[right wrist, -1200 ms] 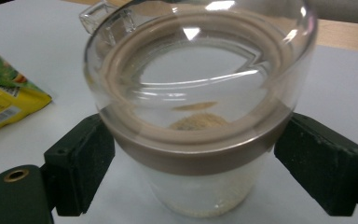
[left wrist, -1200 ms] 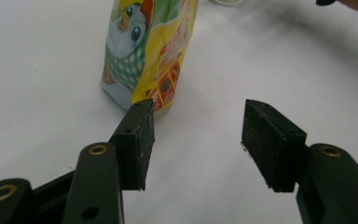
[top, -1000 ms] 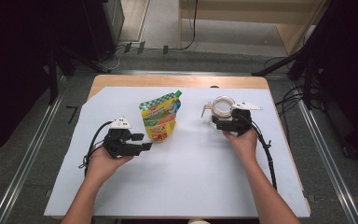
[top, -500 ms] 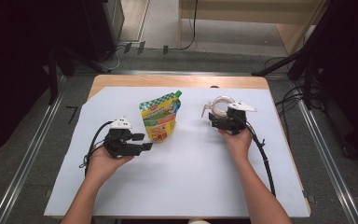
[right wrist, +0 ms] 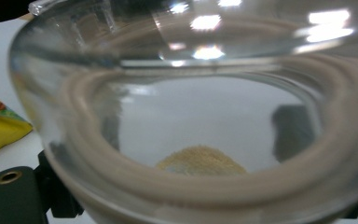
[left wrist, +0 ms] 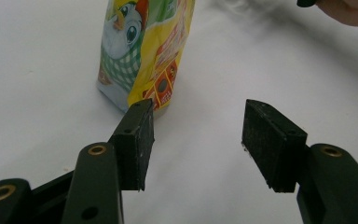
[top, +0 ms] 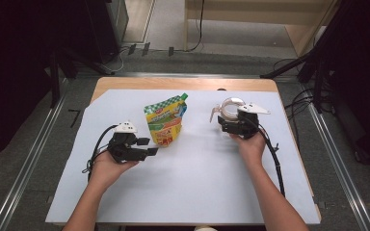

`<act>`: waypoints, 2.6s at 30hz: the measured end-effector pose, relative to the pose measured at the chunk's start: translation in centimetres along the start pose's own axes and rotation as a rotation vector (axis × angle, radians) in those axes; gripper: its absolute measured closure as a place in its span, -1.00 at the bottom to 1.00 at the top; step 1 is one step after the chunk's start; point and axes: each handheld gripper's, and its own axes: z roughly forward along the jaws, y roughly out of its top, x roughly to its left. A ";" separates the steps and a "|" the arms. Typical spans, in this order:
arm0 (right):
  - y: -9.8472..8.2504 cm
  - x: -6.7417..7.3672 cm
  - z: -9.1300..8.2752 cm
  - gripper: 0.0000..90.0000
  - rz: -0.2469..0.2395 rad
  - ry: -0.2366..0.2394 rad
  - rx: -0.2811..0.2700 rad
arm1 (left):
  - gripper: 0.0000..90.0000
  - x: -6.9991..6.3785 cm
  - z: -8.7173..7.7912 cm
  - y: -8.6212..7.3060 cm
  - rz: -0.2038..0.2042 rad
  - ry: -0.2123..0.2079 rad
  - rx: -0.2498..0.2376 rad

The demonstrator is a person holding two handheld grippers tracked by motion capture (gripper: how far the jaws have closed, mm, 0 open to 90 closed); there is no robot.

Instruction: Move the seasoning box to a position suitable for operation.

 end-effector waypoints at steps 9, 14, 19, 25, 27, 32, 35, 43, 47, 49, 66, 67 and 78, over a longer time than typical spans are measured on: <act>0.7 1.1 -2.5 -0.74 -0.038 0.068 -0.015 | -0.01 -0.2 0.0 0.0 0.009 -0.006 0.002; 0.5 1.6 -3.9 -0.74 -0.054 0.107 -0.001 | -0.01 -0.3 0.1 0.0 0.014 -0.009 0.004; 0.2 2.2 -5.5 -0.74 -0.075 0.141 -0.013 | -0.01 -0.4 0.2 0.1 0.019 -0.011 0.014; -0.4 2.9 -7.1 -0.74 -0.102 0.188 -0.011 | -0.01 -0.6 0.4 0.1 0.033 -0.022 0.021; -0.8 3.0 -7.4 -0.74 -0.104 0.201 -0.014 | -0.01 -0.7 0.5 0.1 0.034 -0.022 0.027; -1.6 3.4 -7.8 -0.74 -0.110 0.219 -0.022 | -0.01 -0.9 0.7 0.2 0.037 -0.041 0.030; -1.8 3.7 -7.9 -0.74 -0.113 0.235 -0.015 | -0.01 -1.1 0.6 0.4 0.033 -0.062 0.012; -3.2 5.6 -7.6 -0.74 -0.148 0.295 0.029 | -0.02 -1.4 0.7 0.4 0.055 -0.059 0.029; -3.7 6.6 -6.9 -0.74 -0.160 0.330 0.045 | -0.02 -1.4 0.8 0.4 0.057 -0.056 0.036; -3.8 7.0 -6.7 -0.74 -0.166 0.340 0.049 | -0.02 -1.4 0.8 0.4 0.058 -0.057 0.038; -5.4 8.8 -5.7 -0.74 -0.203 0.391 0.084 | -0.01 -2.1 1.1 0.6 0.085 -0.065 0.040; -5.5 8.8 -5.8 -0.74 -0.201 0.389 0.082 | -0.01 -2.2 1.1 0.7 0.086 -0.070 0.036; -5.9 9.0 -6.2 -0.75 -0.255 0.380 0.093 | 0.03 -3.0 1.9 1.1 0.105 -0.093 0.062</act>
